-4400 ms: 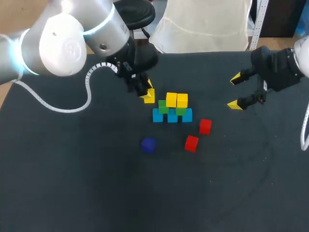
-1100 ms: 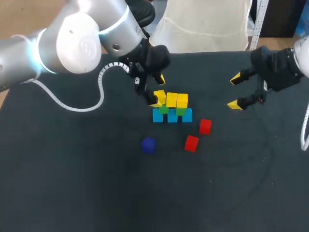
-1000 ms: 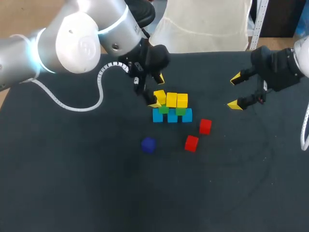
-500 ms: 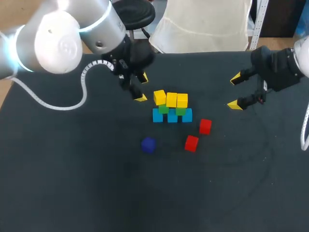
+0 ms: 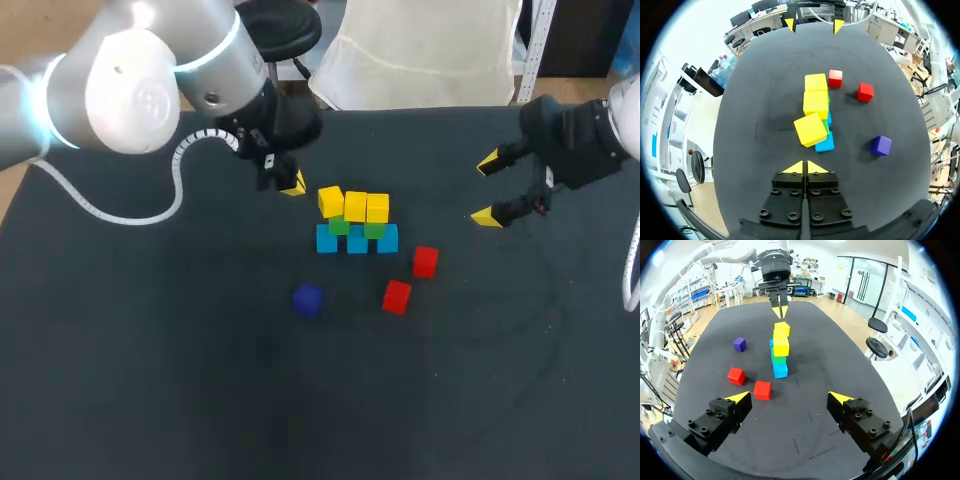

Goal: Place the blue cubes, place green cubes on the blue cubes, place the yellow cubes on the green cubes, then place the red cubes on the yellow cubes, and place purple cube on the red cubes.

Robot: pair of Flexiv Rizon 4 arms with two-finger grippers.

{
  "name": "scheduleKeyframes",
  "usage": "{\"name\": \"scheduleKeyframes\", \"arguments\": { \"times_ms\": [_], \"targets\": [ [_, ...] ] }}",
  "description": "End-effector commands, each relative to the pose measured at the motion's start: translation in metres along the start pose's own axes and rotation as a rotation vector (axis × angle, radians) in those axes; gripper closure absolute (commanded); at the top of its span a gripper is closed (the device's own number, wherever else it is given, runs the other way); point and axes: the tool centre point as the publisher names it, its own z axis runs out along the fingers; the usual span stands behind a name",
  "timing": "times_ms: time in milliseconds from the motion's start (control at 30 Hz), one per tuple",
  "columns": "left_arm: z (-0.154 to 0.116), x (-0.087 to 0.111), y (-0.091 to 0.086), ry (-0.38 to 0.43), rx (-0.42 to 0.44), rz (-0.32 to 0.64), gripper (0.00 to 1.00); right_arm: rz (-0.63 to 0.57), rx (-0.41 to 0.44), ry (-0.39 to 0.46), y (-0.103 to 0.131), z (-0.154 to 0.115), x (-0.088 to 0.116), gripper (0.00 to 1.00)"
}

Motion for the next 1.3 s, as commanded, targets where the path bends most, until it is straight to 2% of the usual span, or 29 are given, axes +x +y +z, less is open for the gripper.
{"name": "scheduleKeyframes", "arguments": {
  "times_ms": [33, 533, 1300],
  "targets": [
    [0.005, -0.001, 0.012, 0.012, 0.034, 0.007, 1.0, -0.001, -0.002, -0.003, -0.001, 0.001, 0.0, 0.0],
    [0.014, -0.008, 0.019, -0.01, 0.061, 0.04, 1.0, -0.001, -0.002, -0.003, -0.001, 0.001, 0.0, 0.0],
    [0.021, -0.03, 0.021, -0.042, 0.082, 0.126, 1.0, -0.001, -0.002, -0.003, -0.001, 0.001, 0.0, 0.0]
  ]
}}
